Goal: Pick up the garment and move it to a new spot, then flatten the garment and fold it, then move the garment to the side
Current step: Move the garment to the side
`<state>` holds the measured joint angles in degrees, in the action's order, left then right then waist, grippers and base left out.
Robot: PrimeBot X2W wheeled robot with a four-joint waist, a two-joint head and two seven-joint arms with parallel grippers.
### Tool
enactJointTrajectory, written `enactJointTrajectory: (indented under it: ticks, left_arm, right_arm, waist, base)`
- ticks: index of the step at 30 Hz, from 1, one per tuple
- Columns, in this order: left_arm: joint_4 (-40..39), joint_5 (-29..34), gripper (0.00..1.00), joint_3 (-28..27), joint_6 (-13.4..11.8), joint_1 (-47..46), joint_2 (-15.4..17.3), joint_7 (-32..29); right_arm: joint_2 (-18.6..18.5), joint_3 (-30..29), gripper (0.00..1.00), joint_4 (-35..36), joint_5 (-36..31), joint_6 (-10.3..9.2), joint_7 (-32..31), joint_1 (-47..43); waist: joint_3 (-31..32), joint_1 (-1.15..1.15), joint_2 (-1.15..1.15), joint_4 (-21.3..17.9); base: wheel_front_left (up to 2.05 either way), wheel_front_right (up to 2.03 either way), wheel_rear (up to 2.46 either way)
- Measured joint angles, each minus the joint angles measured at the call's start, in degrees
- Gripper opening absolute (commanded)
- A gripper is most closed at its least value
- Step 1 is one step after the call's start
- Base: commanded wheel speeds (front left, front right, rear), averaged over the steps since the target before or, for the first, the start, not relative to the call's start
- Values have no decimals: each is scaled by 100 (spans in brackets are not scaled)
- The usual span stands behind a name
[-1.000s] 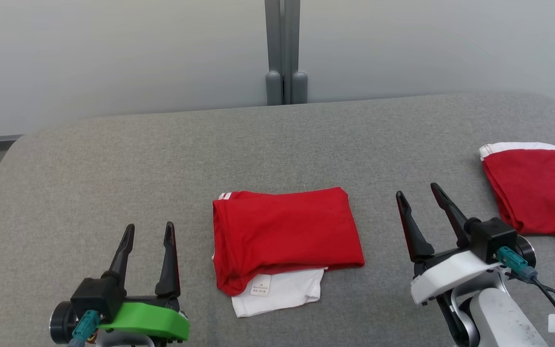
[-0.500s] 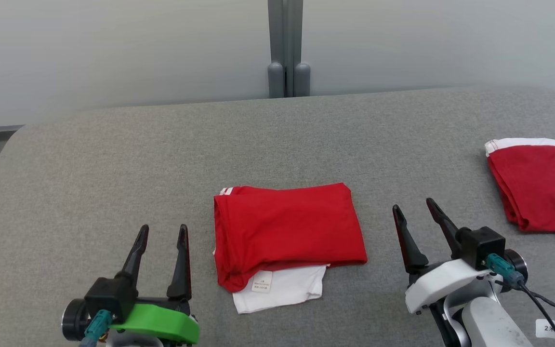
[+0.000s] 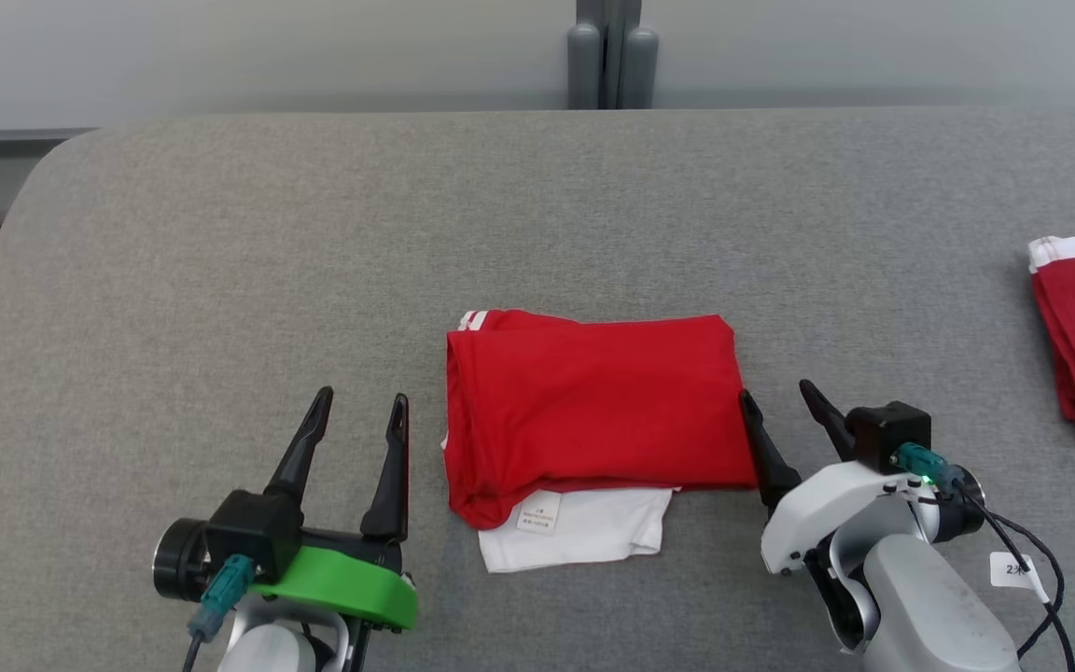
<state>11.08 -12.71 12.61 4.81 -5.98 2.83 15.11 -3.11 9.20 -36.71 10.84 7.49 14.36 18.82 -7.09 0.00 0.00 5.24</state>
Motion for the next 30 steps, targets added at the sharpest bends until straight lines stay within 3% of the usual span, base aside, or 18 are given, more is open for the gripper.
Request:
enactJointTrajectory:
  ticks: [5, 15, 16, 17, 23, 30]
  left_arm:
    - [73, -84, 100, 254, 33, -144, -2, 1]
    - [207, -90, 100, 564, 110, -209, -1, 1]
    - [214, -81, 100, 567, 119, -204, -1, 0]
    - [220, -81, 100, 561, 123, -200, -1, 0]
    - [204, -37, 100, 437, 125, -164, 0, 0]
    - [-47, -130, 100, 396, 112, -148, -1, 1]
  right_arm:
    - [21, 8, 100, -514, 683, 0, -116, 299]
    - [-22, 375, 100, -1216, 1076, -3, -320, 652]
    - [-41, 437, 34, -1261, 1078, -3, -318, 675]
    - [-73, 525, 0, -1284, 1067, -3, -283, 704]
    - [-214, 795, 0, -1313, 836, 1, -45, 824]
    - [-632, 1033, 0, -988, 280, 2, 44, 975]
  waist:
    - [-169, 0, 0, 282]
    - [-271, 0, 0, 690]
    - [-259, 0, 0, 692]
    - [-246, 0, 0, 685]
    - [-175, 0, 0, 525]
    - [-30, 0, 0, 156]
  base:
    - [0, 0, 0]
    - [0, 0, 0]
    - [0, 0, 0]
    - [0, 0, 0]
    - [0, 0, 0]
    - [0, 0, 0]
